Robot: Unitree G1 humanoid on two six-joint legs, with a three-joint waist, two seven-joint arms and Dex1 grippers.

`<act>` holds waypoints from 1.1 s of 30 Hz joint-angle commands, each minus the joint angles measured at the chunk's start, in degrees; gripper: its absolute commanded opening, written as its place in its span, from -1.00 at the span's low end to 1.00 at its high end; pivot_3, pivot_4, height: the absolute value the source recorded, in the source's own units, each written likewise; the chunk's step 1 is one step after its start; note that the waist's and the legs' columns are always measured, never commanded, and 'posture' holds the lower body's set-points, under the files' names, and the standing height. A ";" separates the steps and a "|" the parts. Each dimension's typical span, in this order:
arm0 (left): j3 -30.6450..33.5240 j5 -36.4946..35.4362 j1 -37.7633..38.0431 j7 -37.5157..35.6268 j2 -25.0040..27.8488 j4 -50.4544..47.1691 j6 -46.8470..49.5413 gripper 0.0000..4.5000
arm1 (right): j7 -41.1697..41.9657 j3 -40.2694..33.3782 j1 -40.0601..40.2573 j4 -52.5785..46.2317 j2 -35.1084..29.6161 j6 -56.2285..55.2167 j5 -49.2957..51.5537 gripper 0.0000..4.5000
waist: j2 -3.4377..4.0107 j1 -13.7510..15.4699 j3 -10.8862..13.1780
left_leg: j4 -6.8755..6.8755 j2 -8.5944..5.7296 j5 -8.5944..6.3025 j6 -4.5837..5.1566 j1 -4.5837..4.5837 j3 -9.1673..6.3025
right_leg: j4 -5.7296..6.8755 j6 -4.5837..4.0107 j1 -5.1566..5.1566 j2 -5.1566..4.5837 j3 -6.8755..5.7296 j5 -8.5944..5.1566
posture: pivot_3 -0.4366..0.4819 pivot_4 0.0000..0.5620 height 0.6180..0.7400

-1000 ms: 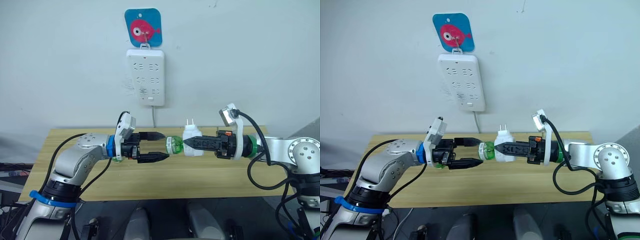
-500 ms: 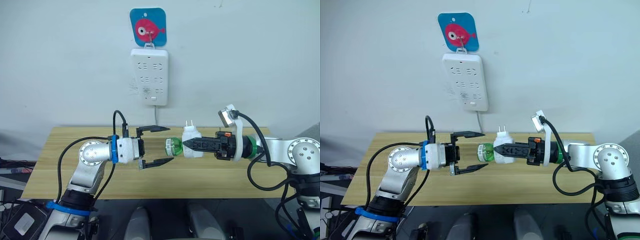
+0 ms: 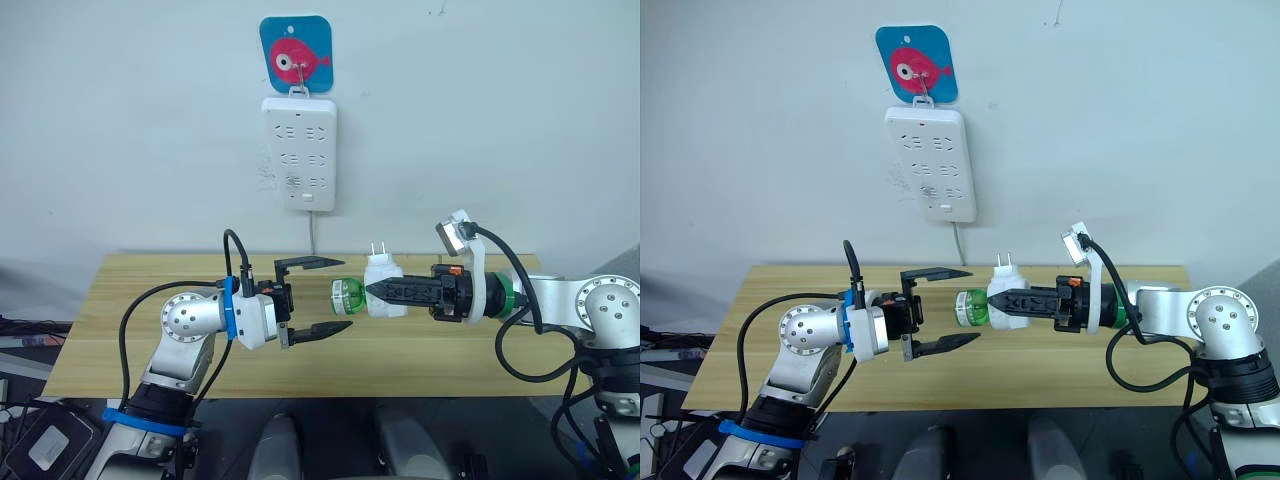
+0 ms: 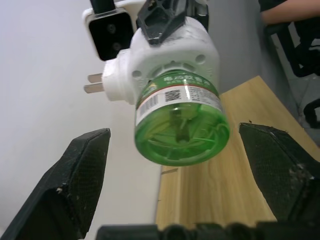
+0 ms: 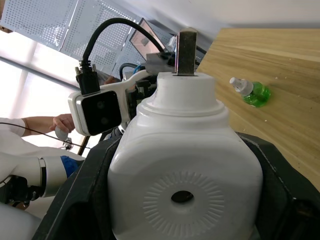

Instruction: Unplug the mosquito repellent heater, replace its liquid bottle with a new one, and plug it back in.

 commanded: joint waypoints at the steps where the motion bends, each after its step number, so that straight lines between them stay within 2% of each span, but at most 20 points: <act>1: -0.37 -2.18 0.06 -0.61 0.17 -1.51 -0.93 0.44 | 0.93 -0.80 -0.73 -1.08 -0.09 -0.11 1.76 0.34 | 0.00 -0.02 0.00 | 0.00 0.00 0.00 0.00 0.00 0.00 | 0.00 0.00 0.00 0.00 0.00 0.00 | -0.36 -0.27 0.82; 4: -0.37 -3.69 0.07 -1.75 1.34 -2.98 0.71 0.04 | 1.04 -0.75 -0.80 -0.92 -0.08 0.01 1.61 0.34 | 0.00 -0.02 0.00 | 0.00 0.00 0.00 0.00 0.01 -0.01 | 0.01 0.00 0.00 0.00 -0.01 0.00 | -0.34 -0.27 0.82; 5: -0.29 -4.27 -0.01 -2.04 1.85 -3.70 1.93 -0.02 | 1.08 -0.75 -0.80 -0.87 -0.06 0.07 1.54 0.34 | 0.00 -0.02 0.00 | 0.00 0.00 0.00 0.00 0.01 -0.01 | 0.01 0.00 0.00 0.01 -0.01 0.00 | -0.34 -0.27 0.82; 8: -0.26 -4.88 -0.14 -4.28 4.76 -4.91 4.59 -0.02 | 1.34 -0.70 -0.79 -0.74 0.00 0.26 1.13 0.34 | 0.00 -0.01 0.00 | 0.00 0.01 0.00 0.00 0.00 -0.02 | 0.01 0.00 0.00 0.01 -0.02 0.00 | -0.32 -0.27 0.82; 11: -0.60 -9.17 0.42 -4.00 8.97 -9.40 19.08 -0.02 | 1.63 -0.55 -0.67 -0.80 -0.04 0.24 0.87 0.34 | 0.00 -0.07 0.01 | -0.01 0.02 0.00 0.00 0.00 -0.03 | 0.01 0.00 0.00 0.02 -0.03 0.00 | -0.32 -0.27 0.82; 15: -0.04 -27.14 -2.11 -0.99 17.57 -17.81 52.99 -0.02 | 2.19 -0.27 -0.69 -0.82 -0.38 0.34 0.76 0.34 | -0.01 -0.35 0.03 | -0.02 0.04 0.00 0.00 0.00 -0.11 | 0.02 0.01 0.00 0.06 -0.06 -0.01 | -0.30 -0.27 0.82; 19: 2.33 -41.95 -7.29 0.59 22.63 -16.66 76.27 -0.02 | 3.32 0.09 -0.85 -1.20 -0.77 0.67 0.10 0.34 | -0.03 -0.48 0.06 | -0.01 0.06 0.00 0.00 0.00 -0.16 | 0.05 0.12 0.00 0.12 -0.14 -0.07 | -0.30 -0.27 0.82; 21: 3.84 -48.60 -10.41 3.13 23.31 -14.79 85.41 -0.02 | 3.70 0.10 -0.86 -1.25 -0.94 0.67 -0.14 0.34 | -0.03 -0.61 0.08 | -0.01 0.08 0.00 0.00 0.00 -0.16 | 0.04 0.12 -0.01 0.14 -0.13 -0.08 | -0.31 -0.27 0.82; 27: 8.71 -63.52 -15.90 11.63 22.09 -9.20 101.40 -0.02 | 4.03 0.05 -0.13 -1.73 -1.65 0.25 -0.05 0.34 | -0.03 -0.68 0.11 | -0.03 0.10 0.00 0.00 0.00 -0.16 | 0.02 0.09 -0.03 0.16 -0.13 -0.06 | -0.31 -0.26 0.82; 33: 11.40 -67.89 -14.69 15.60 23.62 -6.18 108.41 -0.02 | 4.51 0.01 0.57 -1.90 -2.17 -0.26 -0.72 0.34 | -0.02 -0.66 0.11 | -0.05 0.11 0.00 0.00 0.00 -0.16 | 0.02 0.01 -0.04 0.15 -0.12 -0.03 | -0.31 -0.28 0.82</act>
